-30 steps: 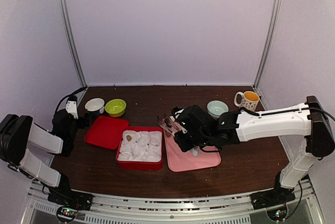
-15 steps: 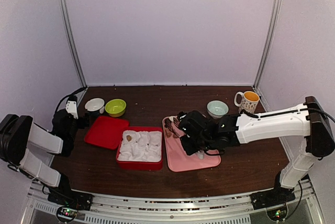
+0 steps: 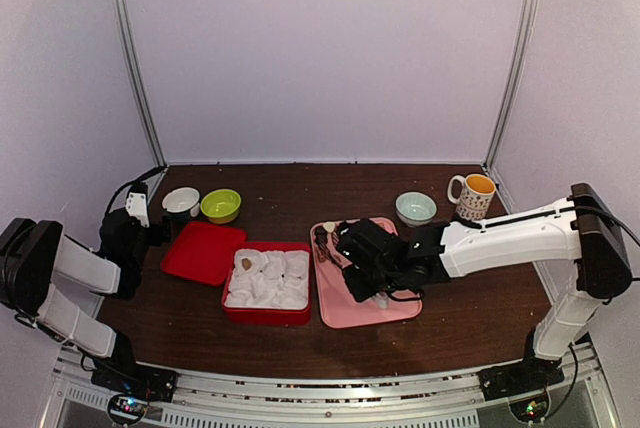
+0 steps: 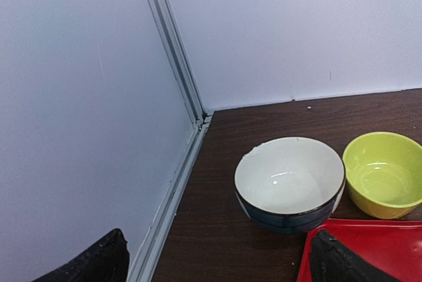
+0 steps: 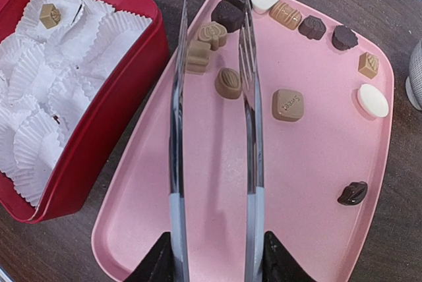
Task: Pack the chocolate
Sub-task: Pick up the fake chocolate from the plate.
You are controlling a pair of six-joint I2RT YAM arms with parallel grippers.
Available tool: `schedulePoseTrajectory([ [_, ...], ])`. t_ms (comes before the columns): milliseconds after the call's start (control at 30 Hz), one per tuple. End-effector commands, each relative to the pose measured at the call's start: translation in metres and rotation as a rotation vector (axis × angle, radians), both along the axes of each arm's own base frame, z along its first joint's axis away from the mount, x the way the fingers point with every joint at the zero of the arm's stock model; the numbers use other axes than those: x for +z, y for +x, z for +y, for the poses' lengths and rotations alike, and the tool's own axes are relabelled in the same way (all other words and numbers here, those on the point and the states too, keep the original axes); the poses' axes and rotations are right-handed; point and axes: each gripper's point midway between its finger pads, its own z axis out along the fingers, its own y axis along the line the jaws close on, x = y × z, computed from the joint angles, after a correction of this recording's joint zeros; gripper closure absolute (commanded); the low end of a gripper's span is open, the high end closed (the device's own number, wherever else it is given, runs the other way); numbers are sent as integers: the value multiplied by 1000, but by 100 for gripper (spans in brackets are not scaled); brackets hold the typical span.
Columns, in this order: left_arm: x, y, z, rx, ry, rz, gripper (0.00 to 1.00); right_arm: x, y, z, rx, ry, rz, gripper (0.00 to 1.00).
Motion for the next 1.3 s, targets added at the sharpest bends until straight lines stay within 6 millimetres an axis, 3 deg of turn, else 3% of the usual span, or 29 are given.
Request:
schedulePoseTrajectory([
  [0,16,6,3,10,-12,-62,2,-2,2,9,-8,19,-4,61],
  [500,16,5,3,10,-12,-60,2,-20,3,19,3,6,21,62],
  [967,16,6,3,8,-12,-62,2,-16,8,27,15,-13,15,65],
  [1267,16,6,3,9,-12,-61,2,-19,11,21,-12,-70,15,69],
])
